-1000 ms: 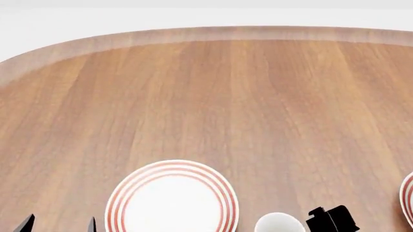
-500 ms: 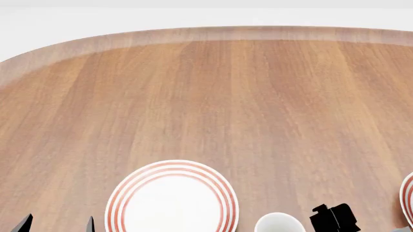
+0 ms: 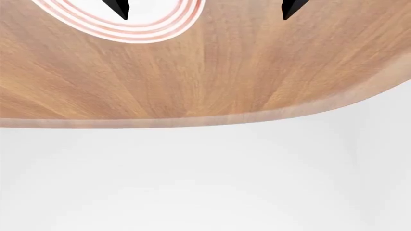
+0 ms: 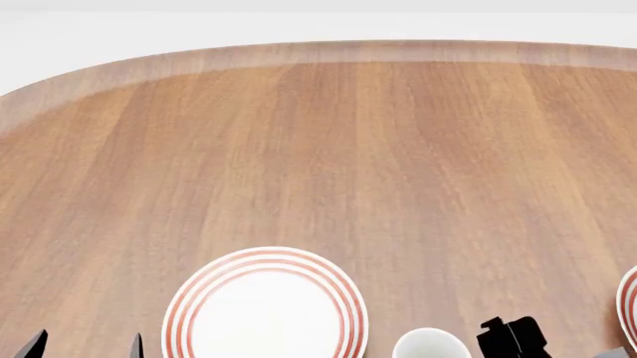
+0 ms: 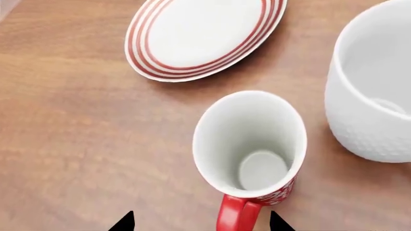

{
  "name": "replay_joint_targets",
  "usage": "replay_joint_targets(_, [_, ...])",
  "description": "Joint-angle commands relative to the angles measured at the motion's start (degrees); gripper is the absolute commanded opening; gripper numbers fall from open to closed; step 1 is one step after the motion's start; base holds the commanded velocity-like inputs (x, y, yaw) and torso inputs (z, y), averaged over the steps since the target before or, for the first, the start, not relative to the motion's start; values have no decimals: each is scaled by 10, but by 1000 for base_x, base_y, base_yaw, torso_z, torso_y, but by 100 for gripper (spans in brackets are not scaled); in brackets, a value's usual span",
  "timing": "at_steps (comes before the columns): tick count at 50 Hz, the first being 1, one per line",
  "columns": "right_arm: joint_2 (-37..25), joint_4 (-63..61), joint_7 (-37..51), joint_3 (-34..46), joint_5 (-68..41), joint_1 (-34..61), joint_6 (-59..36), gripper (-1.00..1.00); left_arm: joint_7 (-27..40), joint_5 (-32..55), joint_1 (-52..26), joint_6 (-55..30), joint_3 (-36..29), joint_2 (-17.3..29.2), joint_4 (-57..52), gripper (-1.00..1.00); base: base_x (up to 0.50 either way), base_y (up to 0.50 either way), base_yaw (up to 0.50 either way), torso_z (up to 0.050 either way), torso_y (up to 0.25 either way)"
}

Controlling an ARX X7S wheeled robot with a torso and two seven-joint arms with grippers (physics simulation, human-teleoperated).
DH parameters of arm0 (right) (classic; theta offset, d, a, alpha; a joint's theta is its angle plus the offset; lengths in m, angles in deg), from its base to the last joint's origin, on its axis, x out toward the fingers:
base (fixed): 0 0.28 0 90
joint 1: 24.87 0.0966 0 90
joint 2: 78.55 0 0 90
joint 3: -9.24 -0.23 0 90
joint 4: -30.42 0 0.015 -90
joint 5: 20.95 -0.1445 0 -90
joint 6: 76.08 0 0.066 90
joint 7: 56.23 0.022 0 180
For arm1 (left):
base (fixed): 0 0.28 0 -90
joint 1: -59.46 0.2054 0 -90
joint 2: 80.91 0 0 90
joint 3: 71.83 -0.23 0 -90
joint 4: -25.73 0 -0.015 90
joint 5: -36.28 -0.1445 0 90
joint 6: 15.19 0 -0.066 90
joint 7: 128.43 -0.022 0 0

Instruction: Put the red mug on the left plate.

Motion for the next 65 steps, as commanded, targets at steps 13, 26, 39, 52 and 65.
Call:
replay_joint_targets(13, [-5,55,-10,7,-10,12,22,100,6,5,-1,0,-4,5,-1,100,0,0,0,0,0])
replay_joint_targets(26, [-5,77,-18,15,-15,17,31,100,10,8,-2,1,-6,8,0,100,0,0,0,0,0])
replay_joint_targets(39, [-7,94,-21,22,-17,22,40,100,14,7,-4,2,-9,10,2,100,0,0,0,0,0])
replay_joint_targets(52, [-10,99,-20,28,-21,22,46,100,17,8,-4,3,-11,13,2,100,0,0,0,0,0])
replay_joint_targets(65, [-13,92,-13,34,-24,20,49,-100,20,12,-4,4,-12,16,1,100,0,0,0,0,0])
